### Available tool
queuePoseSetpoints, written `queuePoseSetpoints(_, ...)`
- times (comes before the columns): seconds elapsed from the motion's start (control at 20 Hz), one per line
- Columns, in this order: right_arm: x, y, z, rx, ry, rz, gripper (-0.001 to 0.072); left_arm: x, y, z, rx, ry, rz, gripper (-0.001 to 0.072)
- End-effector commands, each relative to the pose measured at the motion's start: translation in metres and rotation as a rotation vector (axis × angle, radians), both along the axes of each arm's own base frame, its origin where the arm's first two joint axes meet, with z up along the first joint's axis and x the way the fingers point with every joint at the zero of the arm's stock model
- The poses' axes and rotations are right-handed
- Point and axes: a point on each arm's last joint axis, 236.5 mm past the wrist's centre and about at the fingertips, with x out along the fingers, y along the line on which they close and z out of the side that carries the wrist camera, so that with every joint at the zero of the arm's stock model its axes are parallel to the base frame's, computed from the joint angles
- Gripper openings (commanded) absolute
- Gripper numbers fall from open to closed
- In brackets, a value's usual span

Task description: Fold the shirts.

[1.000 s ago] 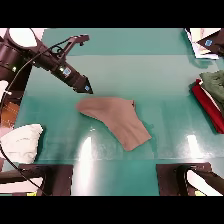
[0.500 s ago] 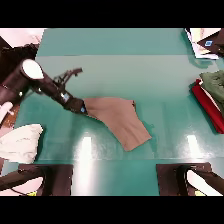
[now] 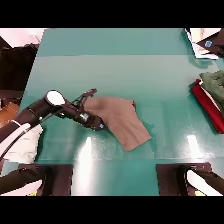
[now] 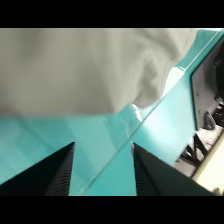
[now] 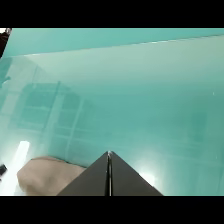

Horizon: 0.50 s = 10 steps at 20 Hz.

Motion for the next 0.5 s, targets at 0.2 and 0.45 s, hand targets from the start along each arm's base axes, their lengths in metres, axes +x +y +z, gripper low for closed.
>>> queuePoseSetpoints(0.2,-0.004,0.002,-0.004,-0.003,0.022,0.015,0.0022,0.017,-0.032,-0.01,-0.003,-0.071,0.124,0.0437)
queuePoseSetpoints(0.45,-0.007,0.004,-0.007,-0.006,0.038,0.025,0.0021,0.022,-0.033,-0.009,-0.013,-0.071,0.146,0.0026)
